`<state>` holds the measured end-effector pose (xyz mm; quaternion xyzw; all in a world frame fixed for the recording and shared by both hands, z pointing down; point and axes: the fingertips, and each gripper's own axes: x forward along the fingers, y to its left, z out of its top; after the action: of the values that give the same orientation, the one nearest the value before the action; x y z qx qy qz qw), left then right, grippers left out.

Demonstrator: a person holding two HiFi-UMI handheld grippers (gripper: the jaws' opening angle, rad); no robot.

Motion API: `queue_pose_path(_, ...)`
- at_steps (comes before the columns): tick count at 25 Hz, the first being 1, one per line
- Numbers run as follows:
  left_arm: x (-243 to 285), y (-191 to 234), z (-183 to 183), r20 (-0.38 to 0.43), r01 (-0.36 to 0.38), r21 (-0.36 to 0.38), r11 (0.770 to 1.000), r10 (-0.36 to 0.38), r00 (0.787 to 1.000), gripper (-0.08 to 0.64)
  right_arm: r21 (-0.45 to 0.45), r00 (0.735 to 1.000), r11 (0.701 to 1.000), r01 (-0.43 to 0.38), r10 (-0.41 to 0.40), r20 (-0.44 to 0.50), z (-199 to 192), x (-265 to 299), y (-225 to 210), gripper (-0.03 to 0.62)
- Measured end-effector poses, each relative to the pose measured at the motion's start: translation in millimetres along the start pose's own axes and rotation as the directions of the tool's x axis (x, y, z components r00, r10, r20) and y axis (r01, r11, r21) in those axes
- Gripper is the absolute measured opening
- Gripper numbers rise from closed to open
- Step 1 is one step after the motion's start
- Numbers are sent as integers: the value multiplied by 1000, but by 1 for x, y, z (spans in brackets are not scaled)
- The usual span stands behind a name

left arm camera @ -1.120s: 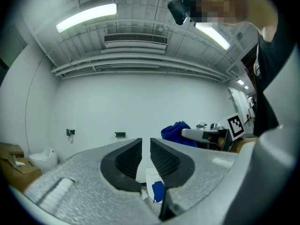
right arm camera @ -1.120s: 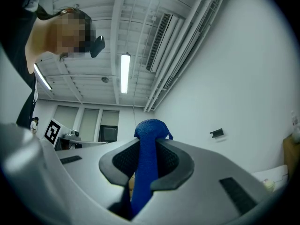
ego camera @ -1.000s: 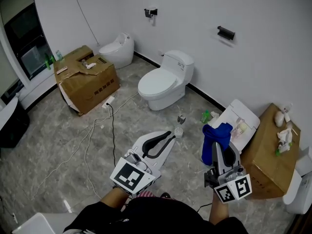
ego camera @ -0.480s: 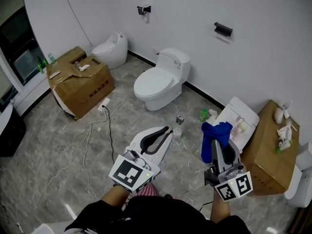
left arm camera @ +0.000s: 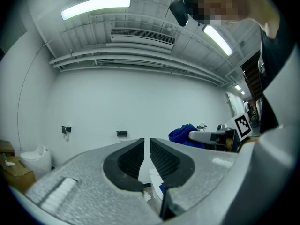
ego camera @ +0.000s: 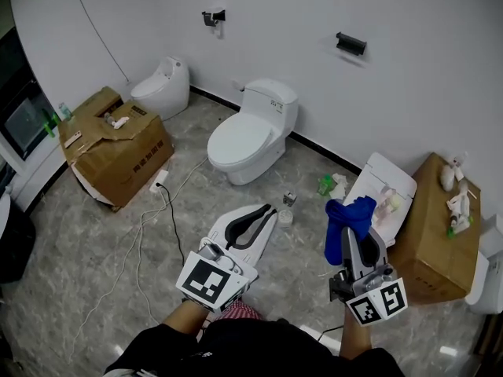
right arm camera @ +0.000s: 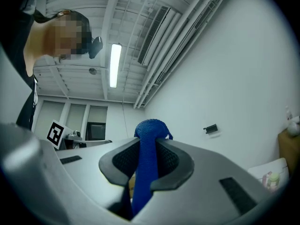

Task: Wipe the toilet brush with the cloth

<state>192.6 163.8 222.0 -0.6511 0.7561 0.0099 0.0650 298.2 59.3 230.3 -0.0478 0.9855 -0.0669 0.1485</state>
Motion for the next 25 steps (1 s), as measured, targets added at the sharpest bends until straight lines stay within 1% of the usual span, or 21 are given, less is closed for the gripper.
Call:
queue_pose_path(3,4,18,-3,0,22,-16,1000,-22,1000,41,-5,1000,1000,18,-18,0,-5,16,1,64)
queue_pose_path(7,5,37,-4,6,43,-15,999,-43,999,40,-7,999,999,36,-36,-2,-12,37,2,64)
queue_pose_path(11,-6,63,-2,17,62,-26,998,-61,998,8,-20,999,999,50,-50,-1,-20,59,15,64)
queue_pose_path(19,-19,114,-5,18,83,-11,997,-83,996,8,-21,998,998,66,-66,6,-35,101,40,64)
queue_pose_path(23,-27,135,-2,25,130,-102,986,-128,991,6,-16,996,996,88,-87,17,-42,116,52,64)
queue_pose_path(24,-30,140,-2,32,135,-106,985,-132,991,7,-18,995,995,93,-93,20,-44,118,55,64)
queue_pose_path(25,-33,145,-2,37,133,-95,987,-130,991,8,-21,995,995,98,-98,21,-46,119,58,64)
